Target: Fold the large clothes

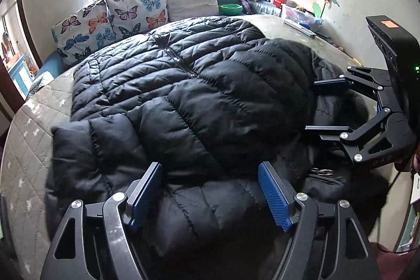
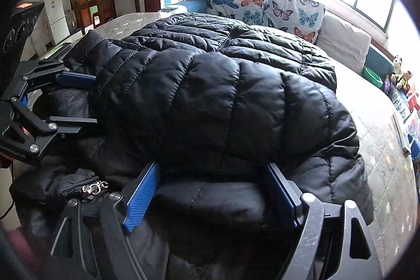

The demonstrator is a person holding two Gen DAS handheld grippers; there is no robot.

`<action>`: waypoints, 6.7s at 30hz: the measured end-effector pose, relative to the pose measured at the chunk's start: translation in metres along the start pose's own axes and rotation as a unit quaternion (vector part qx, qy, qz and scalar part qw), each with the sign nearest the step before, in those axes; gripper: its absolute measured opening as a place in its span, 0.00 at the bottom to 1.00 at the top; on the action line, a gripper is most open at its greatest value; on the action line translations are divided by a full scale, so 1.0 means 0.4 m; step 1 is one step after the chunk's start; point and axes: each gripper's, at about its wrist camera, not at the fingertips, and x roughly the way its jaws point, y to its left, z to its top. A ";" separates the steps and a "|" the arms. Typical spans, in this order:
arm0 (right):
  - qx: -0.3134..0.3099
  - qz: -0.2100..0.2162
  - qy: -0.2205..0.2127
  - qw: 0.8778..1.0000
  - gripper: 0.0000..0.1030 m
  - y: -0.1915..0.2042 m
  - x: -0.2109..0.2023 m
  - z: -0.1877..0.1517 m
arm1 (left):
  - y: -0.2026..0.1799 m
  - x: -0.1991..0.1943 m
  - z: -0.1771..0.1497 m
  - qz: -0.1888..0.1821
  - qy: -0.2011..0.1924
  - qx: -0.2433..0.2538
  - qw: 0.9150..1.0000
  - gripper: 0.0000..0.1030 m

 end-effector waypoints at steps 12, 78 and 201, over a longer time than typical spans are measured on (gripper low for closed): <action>-0.032 -0.006 -0.020 0.999 0.85 0.002 -0.188 -0.062 | -0.190 -0.204 -0.128 -0.084 -0.019 0.166 0.982 0.85; 0.006 0.042 -0.143 0.989 0.18 0.079 -0.274 -0.012 | -0.098 -0.224 -0.278 0.175 -0.141 0.222 0.949 0.20; 0.023 0.105 0.007 0.994 0.57 0.125 0.175 0.347 | 0.414 -0.112 0.059 0.063 -0.045 -0.116 0.990 0.31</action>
